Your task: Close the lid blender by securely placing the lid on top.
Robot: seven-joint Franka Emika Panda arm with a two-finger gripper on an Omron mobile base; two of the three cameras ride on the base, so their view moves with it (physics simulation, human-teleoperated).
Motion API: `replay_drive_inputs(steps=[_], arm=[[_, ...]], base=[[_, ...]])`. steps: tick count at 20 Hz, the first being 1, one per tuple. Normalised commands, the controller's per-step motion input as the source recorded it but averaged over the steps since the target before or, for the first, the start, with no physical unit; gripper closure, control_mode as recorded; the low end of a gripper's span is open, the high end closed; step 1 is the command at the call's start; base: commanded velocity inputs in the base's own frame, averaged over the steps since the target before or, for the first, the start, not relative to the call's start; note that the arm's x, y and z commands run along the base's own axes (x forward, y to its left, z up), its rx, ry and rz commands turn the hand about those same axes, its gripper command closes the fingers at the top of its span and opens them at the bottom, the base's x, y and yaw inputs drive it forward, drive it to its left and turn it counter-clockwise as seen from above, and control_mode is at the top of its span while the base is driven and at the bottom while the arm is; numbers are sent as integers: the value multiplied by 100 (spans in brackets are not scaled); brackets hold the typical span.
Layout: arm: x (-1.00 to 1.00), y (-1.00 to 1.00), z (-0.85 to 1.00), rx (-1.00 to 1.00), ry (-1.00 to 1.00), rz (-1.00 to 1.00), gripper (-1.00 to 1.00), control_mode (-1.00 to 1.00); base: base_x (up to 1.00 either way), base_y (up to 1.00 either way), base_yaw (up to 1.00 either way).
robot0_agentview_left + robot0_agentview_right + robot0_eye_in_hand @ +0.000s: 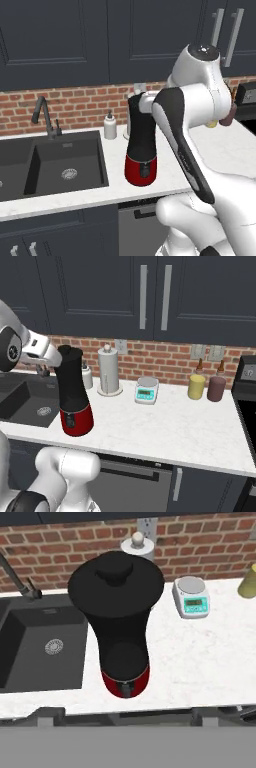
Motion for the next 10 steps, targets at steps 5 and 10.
replay_drive_inputs(steps=[5, 10], arm=[[-82, 5, -29, -6, 0, 2, -100, -100], [-74, 13, -41, -5, -3, 3, -100, -100]], base=[[0, 0, 0], [0, 0, 0]])
